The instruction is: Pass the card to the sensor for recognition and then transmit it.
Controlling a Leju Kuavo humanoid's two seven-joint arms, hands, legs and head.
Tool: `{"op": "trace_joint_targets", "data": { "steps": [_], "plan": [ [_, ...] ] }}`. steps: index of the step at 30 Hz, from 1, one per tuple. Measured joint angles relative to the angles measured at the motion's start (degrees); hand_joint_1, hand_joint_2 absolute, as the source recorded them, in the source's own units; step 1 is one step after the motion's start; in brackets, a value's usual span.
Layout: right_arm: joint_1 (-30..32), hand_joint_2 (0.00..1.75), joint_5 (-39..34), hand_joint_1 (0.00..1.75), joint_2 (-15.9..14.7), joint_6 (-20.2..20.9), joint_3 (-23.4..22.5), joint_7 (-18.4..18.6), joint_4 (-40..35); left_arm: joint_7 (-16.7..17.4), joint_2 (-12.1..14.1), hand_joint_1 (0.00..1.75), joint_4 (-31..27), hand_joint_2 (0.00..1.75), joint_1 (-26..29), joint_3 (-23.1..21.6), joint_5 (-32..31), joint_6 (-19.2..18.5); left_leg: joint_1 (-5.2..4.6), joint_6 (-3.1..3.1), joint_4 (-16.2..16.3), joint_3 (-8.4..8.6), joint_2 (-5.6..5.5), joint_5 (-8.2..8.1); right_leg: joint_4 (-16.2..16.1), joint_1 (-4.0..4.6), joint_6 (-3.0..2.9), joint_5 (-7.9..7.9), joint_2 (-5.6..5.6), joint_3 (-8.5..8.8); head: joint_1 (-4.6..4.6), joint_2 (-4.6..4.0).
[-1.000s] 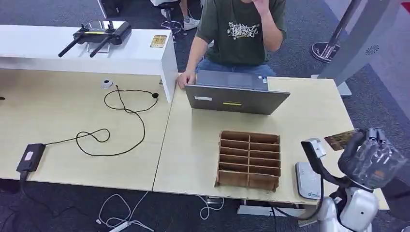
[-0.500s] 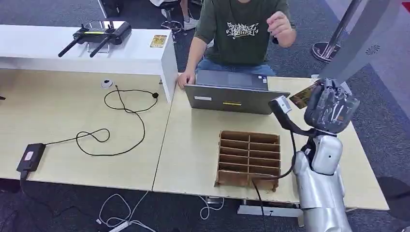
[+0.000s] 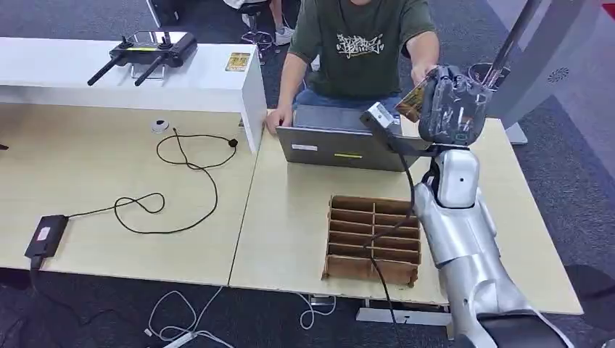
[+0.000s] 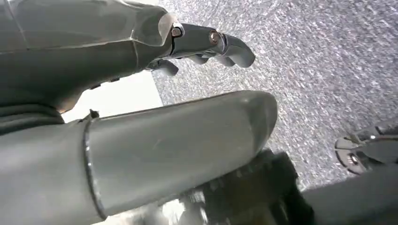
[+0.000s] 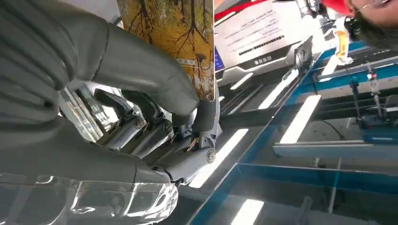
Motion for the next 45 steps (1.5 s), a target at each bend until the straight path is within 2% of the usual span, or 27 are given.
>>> {"op": "trace_joint_targets", "data": {
  "steps": [10,34,35,45],
  "plan": [
    [-3.68,1.75,0.35,1.75,0.52,0.2,2.25,1.03,4.26,0.59,1.03,0.0,0.0,0.0,-0.42,0.02,-0.09,-0.72,0.0,-0.01,0.0,0.01,0.0,0.0,-0.01,0.0,0.0,0.01,0.0,0.0,0.0,0.0],
    [-6.46,1.75,0.37,1.75,1.01,0.39,3.01,2.01,8.52,0.66,1.33,0.0,0.0,0.0,-0.49,0.02,0.11,-1.27,0.0,-0.01,0.0,0.0,-0.01,0.01,-0.01,0.0,0.0,0.01,0.0,-0.01,0.0,0.0],
    [-6.55,1.75,0.35,0.0,1.01,0.39,3.01,1.94,8.74,0.66,1.33,0.0,0.0,0.0,-0.5,0.02,0.13,-1.27,0.0,-0.01,0.0,0.0,-0.01,0.01,-0.01,0.0,0.0,0.01,0.0,-0.01,0.0,0.0],
    [-7.04,1.75,0.24,0.0,1.01,-0.02,3.1,1.66,10.66,0.68,1.35,0.0,0.0,0.0,-0.59,0.02,0.26,-1.31,0.0,-0.01,0.0,0.01,0.0,0.01,-0.02,0.0,0.0,0.01,0.01,-0.01,0.0,0.0]
  ]
}}
